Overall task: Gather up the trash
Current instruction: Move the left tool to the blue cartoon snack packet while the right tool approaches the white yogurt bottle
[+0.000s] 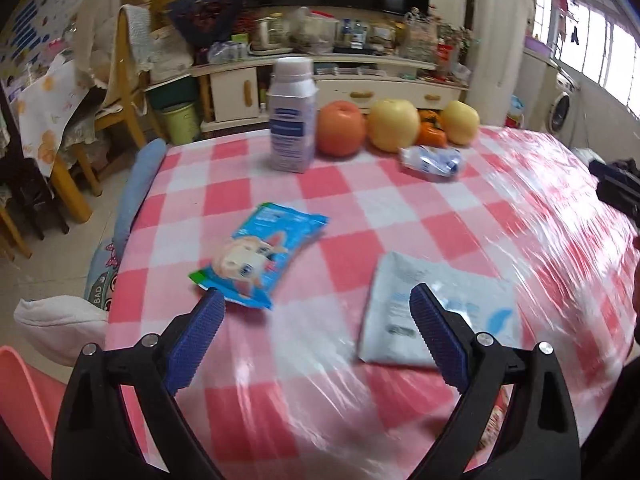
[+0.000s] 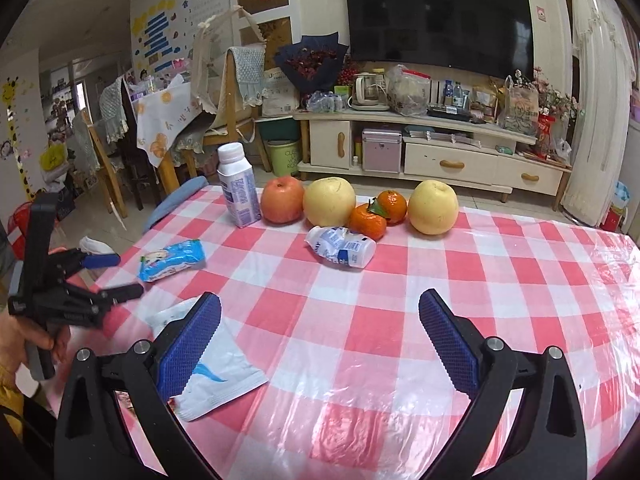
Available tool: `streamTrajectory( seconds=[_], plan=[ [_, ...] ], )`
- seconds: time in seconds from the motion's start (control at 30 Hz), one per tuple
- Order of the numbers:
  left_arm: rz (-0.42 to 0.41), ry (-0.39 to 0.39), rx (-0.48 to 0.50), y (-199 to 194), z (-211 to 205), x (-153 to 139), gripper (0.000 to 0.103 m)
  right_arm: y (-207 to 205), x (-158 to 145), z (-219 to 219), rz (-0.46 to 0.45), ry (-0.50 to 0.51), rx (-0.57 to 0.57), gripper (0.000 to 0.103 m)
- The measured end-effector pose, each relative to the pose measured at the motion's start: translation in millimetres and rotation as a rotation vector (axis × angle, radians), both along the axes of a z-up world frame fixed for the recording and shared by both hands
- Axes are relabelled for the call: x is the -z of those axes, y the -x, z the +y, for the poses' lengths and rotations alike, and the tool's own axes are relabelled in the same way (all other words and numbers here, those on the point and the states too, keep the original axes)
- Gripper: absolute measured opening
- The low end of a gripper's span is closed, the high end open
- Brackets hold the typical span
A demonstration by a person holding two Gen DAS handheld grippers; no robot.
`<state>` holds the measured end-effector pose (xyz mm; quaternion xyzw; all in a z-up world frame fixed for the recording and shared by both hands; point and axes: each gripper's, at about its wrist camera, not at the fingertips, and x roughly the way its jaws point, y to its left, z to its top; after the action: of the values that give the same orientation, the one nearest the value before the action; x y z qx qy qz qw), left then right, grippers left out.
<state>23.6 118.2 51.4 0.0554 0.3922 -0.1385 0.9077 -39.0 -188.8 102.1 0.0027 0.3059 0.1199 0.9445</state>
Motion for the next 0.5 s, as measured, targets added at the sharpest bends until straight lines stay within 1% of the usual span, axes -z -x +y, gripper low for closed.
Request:
streamTrajectory(
  seconds=[0.03,0.13,0.23,0.33,0.5],
  plan=[
    [0.001,-0.001,-0.003,-6.4,2.3,1.7,0.094,-4.2,2.2,0.2,0.002,0.001,-0.004,0.098],
    [0.002,-0.037,0.017,-24.8,1.3,10.4,0.094,-22.2,11.5,-2.6,0.011,0.001,0.007,0.098],
    [0.020,-0.055,0.030,-43.3,-0.9,20.4,0.094,-42.1,21.5,-9.4,0.038,-0.046,0.035,0.098],
    [0.039,-0.054,0.017,-61.5,1.6,28.9,0.094,-60.6,27.3,-10.4,0.047,-0.074,0.038,0.098],
    [0.060,-0.033,0.010,-76.0,2.9,35.9,0.092,-99.4,43.8,-2.6,0.101,-0.091,0.037,0.098]
  ],
)
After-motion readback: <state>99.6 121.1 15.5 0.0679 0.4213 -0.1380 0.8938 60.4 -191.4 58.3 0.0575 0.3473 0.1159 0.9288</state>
